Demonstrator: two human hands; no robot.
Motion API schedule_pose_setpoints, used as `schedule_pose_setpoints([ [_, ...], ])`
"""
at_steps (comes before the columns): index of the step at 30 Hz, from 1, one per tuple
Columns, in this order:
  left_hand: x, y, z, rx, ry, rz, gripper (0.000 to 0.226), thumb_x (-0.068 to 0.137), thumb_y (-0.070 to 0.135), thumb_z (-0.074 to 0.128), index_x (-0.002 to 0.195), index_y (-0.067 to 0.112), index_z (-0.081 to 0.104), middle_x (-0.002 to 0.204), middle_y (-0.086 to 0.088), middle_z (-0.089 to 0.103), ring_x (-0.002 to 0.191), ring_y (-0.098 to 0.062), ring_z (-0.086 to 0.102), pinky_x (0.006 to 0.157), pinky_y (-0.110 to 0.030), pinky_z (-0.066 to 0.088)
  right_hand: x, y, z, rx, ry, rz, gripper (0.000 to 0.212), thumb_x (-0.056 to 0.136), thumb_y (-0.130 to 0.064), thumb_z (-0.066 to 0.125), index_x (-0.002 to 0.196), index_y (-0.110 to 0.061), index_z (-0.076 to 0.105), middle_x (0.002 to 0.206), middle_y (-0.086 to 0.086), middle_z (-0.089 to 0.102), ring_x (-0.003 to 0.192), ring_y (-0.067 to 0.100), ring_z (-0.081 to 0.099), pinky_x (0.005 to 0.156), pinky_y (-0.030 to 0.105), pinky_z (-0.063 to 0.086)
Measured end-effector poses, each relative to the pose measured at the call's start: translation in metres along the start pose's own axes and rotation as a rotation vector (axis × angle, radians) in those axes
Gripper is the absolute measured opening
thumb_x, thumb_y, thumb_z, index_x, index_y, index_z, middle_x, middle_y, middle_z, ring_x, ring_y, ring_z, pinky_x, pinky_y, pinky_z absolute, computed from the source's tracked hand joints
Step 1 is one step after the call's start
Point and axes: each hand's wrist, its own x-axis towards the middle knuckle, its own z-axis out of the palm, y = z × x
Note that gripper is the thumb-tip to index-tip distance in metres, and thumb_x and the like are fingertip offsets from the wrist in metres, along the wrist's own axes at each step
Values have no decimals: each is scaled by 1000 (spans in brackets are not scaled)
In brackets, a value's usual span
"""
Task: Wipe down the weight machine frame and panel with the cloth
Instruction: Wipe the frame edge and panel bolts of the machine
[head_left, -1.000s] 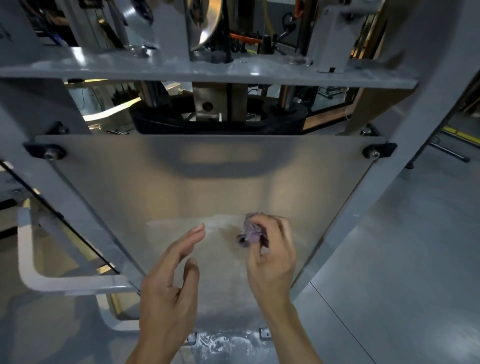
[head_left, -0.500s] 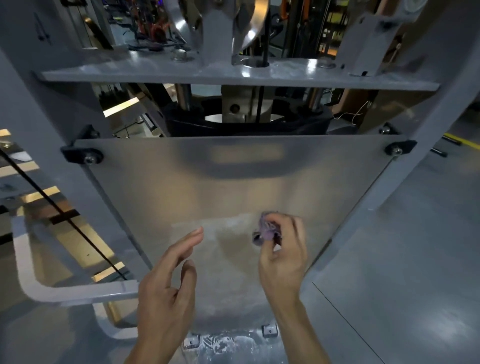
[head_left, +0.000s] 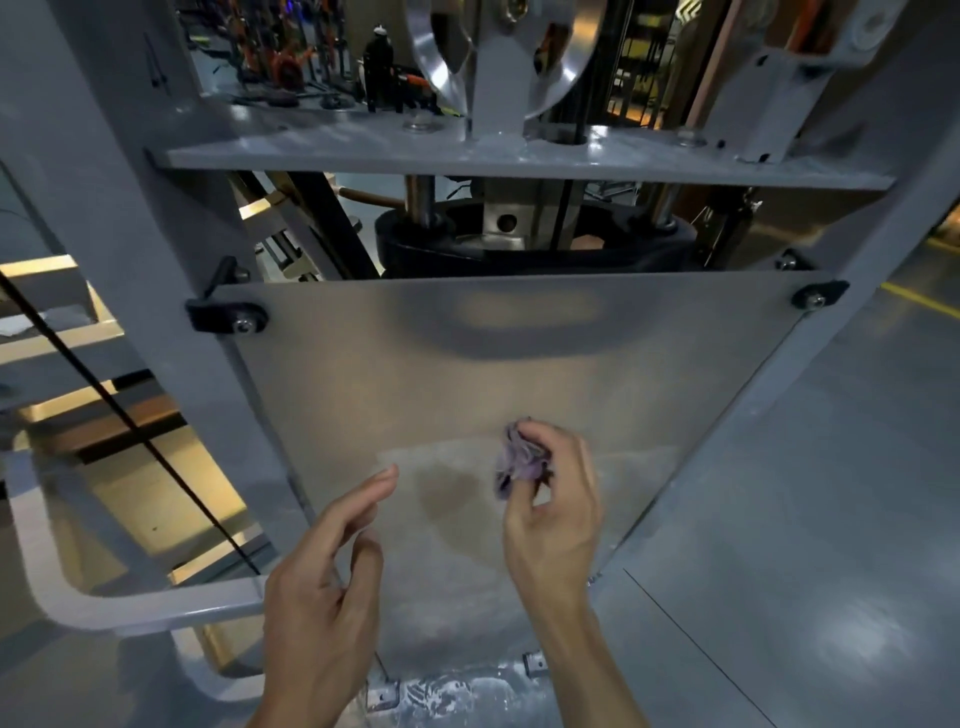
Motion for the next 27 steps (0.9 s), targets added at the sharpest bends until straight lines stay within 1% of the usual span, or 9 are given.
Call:
schedule_pose_setpoints([
  [2,2,-2,-5,6,-7,9,54,94,-13,55,124,30,70,130,21,68,125,-5,62,107,-33,47,10,10,-16,-41,107,84,46,84,7,59,108,-31,64,101,-23,65,89,2,65,74,20,53],
  [5,4,-7,-11,6,-14,10,55,93,-14,56,125,28,70,130,20,68,124,-4,63,106,-32,48,26,28,-37,-137,268,180,35,84,-9,56,110,-32,62,101,-12,68,91,18,67,84,42,58],
  [7,4,-11,-16,10,-15,8,55,93,-14,57,125,30,70,129,20,68,122,-4,63,105,-30,49,23,28,-27,-158,267,168,31,87,-5,58,109,-25,63,103,-5,67,92,22,67,82,51,57],
  [10,5,-15,-23,18,-15,-4,55,94,-11,57,124,33,70,129,23,68,121,-2,63,105,-27,49,3,3,8,-42,193,168,29,90,6,62,105,-19,64,99,-11,63,86,14,67,72,41,60],
  [15,8,-18,-30,25,-23,-10,56,95,-9,57,122,38,69,126,28,67,118,2,64,103,-20,49,-9,-4,17,-80,94,83,36,84,13,61,103,-17,67,97,-15,61,88,0,60,73,16,49],
  [18,11,-19,-34,33,-32,21,54,94,-9,58,122,35,70,126,28,67,117,5,63,101,-16,48,5,8,-2,-103,228,134,35,87,10,62,102,-22,64,96,-19,62,85,4,63,74,26,55],
  [21,12,-23,-40,33,-26,27,52,95,-9,58,122,33,70,126,27,68,117,4,63,100,-15,48,8,5,-1,-67,307,131,34,88,12,61,98,-20,60,95,-6,63,80,4,64,66,19,53],
  [24,13,-29,-46,22,-10,2,52,94,-10,57,123,32,71,126,26,68,116,2,64,101,-19,49,-13,-14,32,5,204,125,37,89,12,57,96,-23,59,96,-7,60,73,14,67,63,40,56],
  [27,13,-33,-51,51,-13,18,52,94,-11,58,124,29,70,128,26,66,118,3,62,102,-23,50,-35,-27,57,-5,47,66,33,92,4,60,101,-27,61,101,-6,58,81,16,67,66,44,57],
])
